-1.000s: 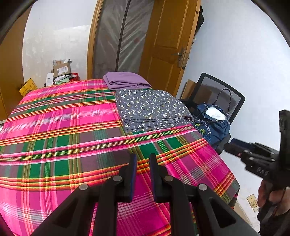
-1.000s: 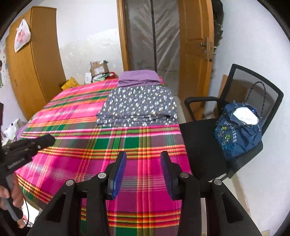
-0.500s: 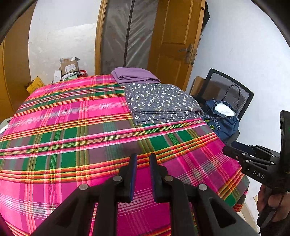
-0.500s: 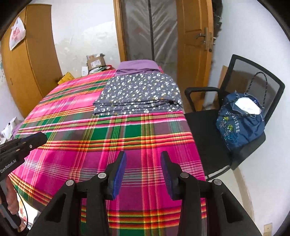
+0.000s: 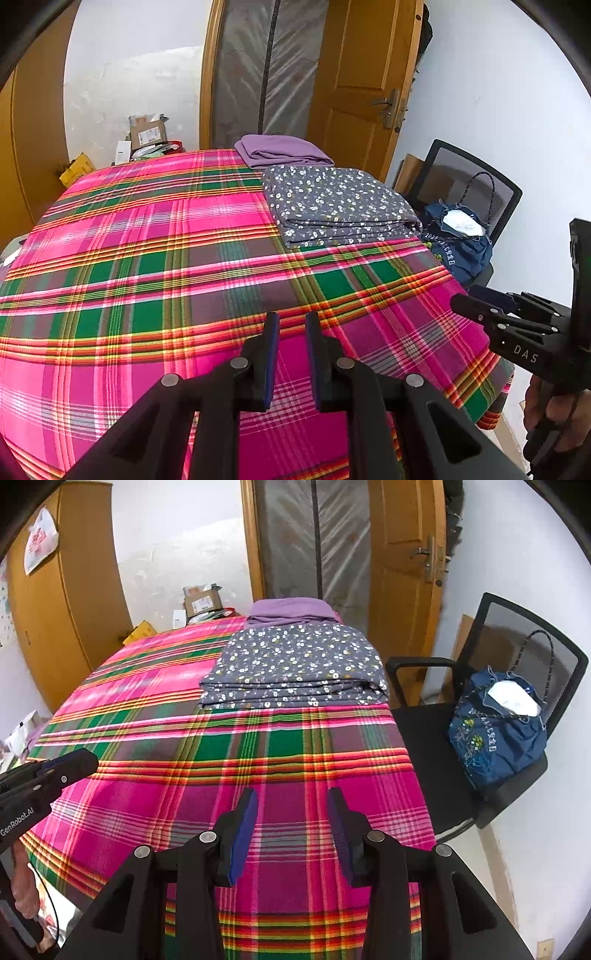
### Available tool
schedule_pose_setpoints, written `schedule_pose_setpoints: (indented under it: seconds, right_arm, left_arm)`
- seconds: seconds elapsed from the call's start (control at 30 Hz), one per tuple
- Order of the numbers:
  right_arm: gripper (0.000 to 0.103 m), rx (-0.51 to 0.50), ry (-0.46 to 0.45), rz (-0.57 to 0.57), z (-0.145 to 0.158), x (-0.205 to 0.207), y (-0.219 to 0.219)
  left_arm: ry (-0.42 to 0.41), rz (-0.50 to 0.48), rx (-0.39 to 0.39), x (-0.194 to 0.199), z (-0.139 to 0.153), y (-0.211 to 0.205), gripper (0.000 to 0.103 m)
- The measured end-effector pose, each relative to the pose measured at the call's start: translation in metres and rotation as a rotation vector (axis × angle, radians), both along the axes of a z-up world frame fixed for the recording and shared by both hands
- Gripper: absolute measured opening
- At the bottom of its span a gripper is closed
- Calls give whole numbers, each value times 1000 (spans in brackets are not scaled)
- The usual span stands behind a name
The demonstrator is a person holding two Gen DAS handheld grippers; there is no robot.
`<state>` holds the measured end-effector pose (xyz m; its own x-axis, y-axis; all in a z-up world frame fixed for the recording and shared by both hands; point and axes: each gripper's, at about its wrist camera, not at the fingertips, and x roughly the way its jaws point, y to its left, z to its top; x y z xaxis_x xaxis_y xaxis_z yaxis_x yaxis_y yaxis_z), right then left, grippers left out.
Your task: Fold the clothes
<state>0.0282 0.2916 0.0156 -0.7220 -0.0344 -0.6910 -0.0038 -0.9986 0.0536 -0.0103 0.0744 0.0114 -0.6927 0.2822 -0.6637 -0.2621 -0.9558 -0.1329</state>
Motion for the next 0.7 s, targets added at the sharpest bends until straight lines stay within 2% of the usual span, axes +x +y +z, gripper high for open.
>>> schedule_pose_setpoints:
  seconds: [0.2, 0.33, 0.37, 0.47, 0.57, 0.7]
  right_arm:
    - [40, -2, -3, 13, -2, -1, -4]
    - [40, -4, -4, 12, -3, -1, -3]
    - [40, -5, -4, 11, -3, -1, -2]
    - [40, -7, -4, 9, -4, -2, 0]
    - [41, -12, -4, 7, -5, -3, 2]
    - [40, -15, -4, 8, -6, -3, 5]
  left_arm:
    - [-4, 3, 27, 0, -2, -3, 14]
    - [-37, -28, 113, -1, -3, -7, 14]
    - [-41, -32, 115, -2, -3, -7, 14]
    - [-4, -24, 47, -1, -3, 0, 14]
    - [-26, -36, 54, -3, -5, 4, 14]
    - [-27, -50, 7, -4, -6, 11, 14]
